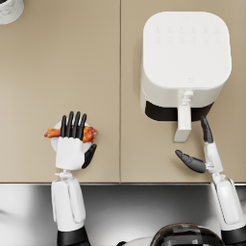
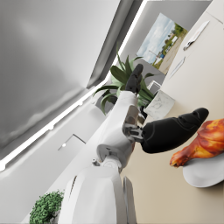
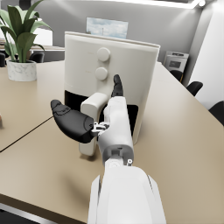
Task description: Pick up the drumstick and place it into the air fryer
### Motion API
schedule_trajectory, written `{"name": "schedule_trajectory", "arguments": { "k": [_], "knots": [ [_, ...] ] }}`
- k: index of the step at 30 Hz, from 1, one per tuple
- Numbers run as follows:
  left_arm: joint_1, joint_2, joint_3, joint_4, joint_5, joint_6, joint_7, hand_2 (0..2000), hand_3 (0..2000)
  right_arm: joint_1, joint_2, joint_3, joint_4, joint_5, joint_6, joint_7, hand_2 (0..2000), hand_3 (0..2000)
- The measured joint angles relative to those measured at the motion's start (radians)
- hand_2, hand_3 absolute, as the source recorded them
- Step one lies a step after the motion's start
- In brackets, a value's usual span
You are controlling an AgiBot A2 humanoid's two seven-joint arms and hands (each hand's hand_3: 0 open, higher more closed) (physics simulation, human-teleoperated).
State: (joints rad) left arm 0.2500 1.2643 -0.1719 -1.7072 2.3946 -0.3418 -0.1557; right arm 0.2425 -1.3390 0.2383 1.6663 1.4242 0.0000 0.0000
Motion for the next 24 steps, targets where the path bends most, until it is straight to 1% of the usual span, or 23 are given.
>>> {"name": "schedule_trajectory", "arguments": {
  "k": [2,4,11,16,21,24],
  "knots": [
    [0.015,-0.002,-0.006,0.018,0.091,-0.049,-0.024,0,0,-0.002,-0.003,-0.002,0.002,0.0,0.0,0.0,0,0],
    [0.033,-0.003,-0.006,0.043,0.182,-0.078,-0.036,0,0,-0.004,-0.007,-0.006,0.001,0.0,0.0,0.0,0,0],
    [0.079,-0.001,0.035,0.168,0.489,-0.109,-0.045,0,0,-0.009,-0.019,-0.021,0.002,0.0,0.0,0.0,0,0],
    [0.113,0.004,0.054,0.304,0.556,-0.107,-0.047,0,0,-0.016,-0.026,-0.026,-0.008,0.0,0.0,0.0,0,0],
    [0.158,0.006,0.064,0.416,0.568,-0.07,-0.049,0,0,-0.024,-0.032,-0.01,-0.023,0.0,0.0,0.0,0,0],
    [0.176,0.005,0.078,0.46,0.57,-0.028,-0.047,0,0,-0.024,-0.038,-0.008,-0.027,0.0,0.0,0.0,0,0]
  ]
}}
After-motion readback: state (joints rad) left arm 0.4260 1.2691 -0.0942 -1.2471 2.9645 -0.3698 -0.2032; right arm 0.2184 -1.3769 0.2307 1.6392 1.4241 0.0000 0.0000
